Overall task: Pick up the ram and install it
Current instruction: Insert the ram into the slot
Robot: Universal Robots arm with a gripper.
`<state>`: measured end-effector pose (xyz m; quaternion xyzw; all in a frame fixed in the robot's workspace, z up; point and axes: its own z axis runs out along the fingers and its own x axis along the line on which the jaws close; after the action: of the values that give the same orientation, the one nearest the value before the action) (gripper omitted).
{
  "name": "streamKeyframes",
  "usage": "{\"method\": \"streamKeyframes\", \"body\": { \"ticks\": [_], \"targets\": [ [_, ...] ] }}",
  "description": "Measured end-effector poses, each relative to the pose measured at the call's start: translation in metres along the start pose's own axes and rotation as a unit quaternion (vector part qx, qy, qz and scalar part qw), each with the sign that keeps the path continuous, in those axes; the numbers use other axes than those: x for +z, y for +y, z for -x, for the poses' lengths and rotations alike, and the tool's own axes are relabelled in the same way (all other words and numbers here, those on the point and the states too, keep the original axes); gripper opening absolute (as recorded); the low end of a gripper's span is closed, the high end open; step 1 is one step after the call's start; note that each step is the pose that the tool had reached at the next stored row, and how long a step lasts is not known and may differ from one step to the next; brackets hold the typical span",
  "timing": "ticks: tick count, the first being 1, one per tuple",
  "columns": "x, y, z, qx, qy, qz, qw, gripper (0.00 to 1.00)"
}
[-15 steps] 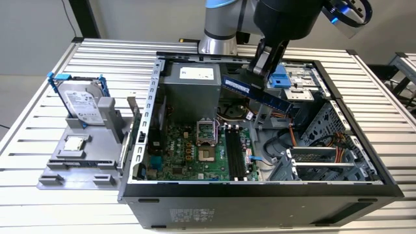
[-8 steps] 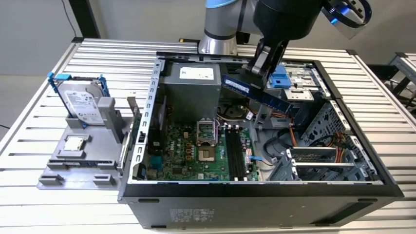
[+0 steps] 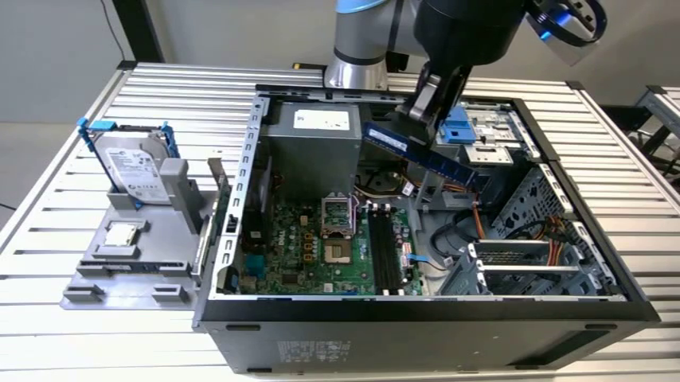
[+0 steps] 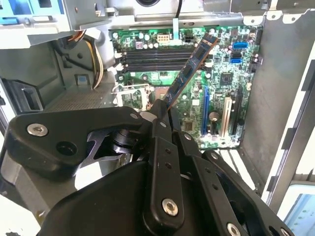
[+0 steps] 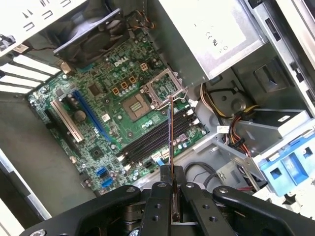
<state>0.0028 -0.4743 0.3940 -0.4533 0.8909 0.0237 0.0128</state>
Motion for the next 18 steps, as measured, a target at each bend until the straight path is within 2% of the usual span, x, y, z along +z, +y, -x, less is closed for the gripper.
{"method": "streamKeyframes", "body": {
  "ticks": [9, 13, 18],
  "targets": [
    [0.0000, 0.0001, 0.0000, 0.044, -0.0013, -0.0020, 0.99904, 0.00],
    [0.0000, 0.0001, -0.0001, 0.071, -0.0021, -0.0032, 0.99746, 0.00],
    [0.0000, 0.0001, -0.0001, 0.094, -0.0028, -0.0042, 0.99558, 0.00]
  ]
}}
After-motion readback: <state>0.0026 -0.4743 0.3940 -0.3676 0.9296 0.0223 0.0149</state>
